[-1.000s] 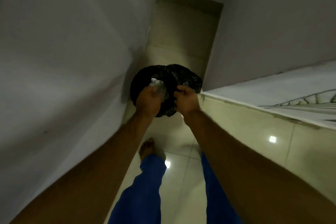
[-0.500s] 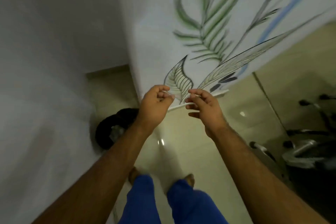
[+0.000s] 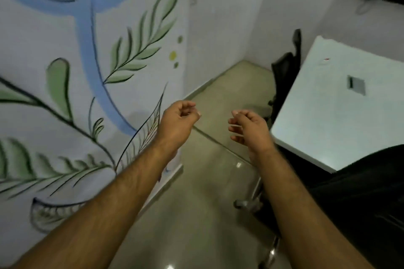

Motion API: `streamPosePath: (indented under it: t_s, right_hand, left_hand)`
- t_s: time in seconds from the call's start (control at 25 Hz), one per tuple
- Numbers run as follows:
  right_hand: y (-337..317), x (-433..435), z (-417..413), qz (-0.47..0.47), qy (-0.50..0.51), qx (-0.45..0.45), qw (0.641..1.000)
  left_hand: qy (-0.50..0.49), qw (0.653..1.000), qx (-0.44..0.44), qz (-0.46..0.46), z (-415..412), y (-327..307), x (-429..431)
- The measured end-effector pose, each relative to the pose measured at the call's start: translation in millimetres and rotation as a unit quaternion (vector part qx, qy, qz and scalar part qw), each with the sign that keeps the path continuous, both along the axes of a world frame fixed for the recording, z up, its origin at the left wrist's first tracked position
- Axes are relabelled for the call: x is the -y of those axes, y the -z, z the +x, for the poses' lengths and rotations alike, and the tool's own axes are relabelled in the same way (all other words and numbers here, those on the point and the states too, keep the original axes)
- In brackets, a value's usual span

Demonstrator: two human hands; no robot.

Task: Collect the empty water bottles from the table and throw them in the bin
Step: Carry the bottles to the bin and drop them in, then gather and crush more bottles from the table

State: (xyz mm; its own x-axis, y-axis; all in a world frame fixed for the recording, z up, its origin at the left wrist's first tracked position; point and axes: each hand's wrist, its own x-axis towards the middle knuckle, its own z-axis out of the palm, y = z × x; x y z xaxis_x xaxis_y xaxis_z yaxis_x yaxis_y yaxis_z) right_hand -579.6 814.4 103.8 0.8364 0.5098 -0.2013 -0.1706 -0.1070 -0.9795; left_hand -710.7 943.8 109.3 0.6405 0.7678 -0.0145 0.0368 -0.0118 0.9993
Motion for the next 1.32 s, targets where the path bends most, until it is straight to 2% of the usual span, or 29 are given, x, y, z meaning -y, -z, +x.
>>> streamPosePath:
  t_s: [0.16,0.44,0.72,0.92,1.12,1.32]
  right_hand:
    - [-17.2,4.1,100.4,0.027,0.078,0.019,0.996]
    - [-27.0,-34.8,267.7,0.003,0.202,0.044,0.978]
    - [-41.2,-68.3,418.0,-0.03,0.292,0.044,0.955]
    - [-12.4,-75.9,558.7,-0.045,0.327,0.035,0.943]
    - [37.4,-58.7,718.1,-0.061,0.373,-0.015,0.926]
    - [79.3,-48.6,834.0,-0.124,0.402,-0.036,0.907]
  left_hand:
    - [0.058,0.998,0.017,0.016,115.5,-22.0,-17.8]
    - [0.184,0.982,0.045,0.016,332.3,-28.0,-86.9]
    - [0.285,0.956,0.019,0.064,532.9,-39.4,-136.1]
    - [0.34,0.931,-0.017,0.131,691.2,-5.7,-157.0]
    - [0.398,0.896,-0.069,0.187,871.9,30.7,-141.6]
    - [0.485,0.825,-0.143,0.252,1015.9,66.0,-110.9]
